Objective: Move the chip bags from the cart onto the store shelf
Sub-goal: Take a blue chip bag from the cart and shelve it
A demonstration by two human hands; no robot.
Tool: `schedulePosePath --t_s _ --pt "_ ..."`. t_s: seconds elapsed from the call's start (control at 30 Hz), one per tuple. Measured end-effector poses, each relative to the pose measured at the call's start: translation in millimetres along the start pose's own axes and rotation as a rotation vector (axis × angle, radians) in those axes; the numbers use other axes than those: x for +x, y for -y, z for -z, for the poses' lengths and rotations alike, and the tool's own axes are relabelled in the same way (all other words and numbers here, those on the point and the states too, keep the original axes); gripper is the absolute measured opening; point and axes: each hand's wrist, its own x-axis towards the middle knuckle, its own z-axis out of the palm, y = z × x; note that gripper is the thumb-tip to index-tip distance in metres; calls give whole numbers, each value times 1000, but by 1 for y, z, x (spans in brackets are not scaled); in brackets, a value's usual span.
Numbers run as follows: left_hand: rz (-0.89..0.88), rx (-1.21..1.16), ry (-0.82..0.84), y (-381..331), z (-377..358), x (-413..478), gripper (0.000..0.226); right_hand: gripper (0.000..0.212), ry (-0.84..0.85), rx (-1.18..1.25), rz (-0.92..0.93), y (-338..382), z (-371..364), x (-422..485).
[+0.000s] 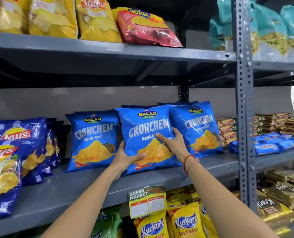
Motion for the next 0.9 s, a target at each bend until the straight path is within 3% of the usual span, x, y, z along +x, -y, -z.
schedulePosePath --t_s 0.1,0.23,0.33,0.4,0.5,0.6,0.7,0.9 --pt "43 8 -17 4 -3 -1 95 57 -44 -77 -5 -8 -1 -2" --pt "45 117 -160 -7 -3 -14 111 76 -116 -176 35 -5 2 -15" --pt "-179 215 -422 -15 -13 -41 89 68 -199 -189 109 2 15 -42" --pt "-406 237 -500 -21 -25 -62 65 59 -260 -206 166 5 28 -64" --pt "-568 161 -413 -26 -60 -97 37 40 -339 -207 222 0 54 -108" --pt "-542 103 -206 -7 -112 -128 29 29 -409 -232 169 -27 89 -160" --pt "-432 71 26 34 -171 -157 26 27 -482 -292 27 -70 134 -218" --pt "-48 152 476 152 -285 -222 28 23 -638 -458 -442 -167 219 -350"
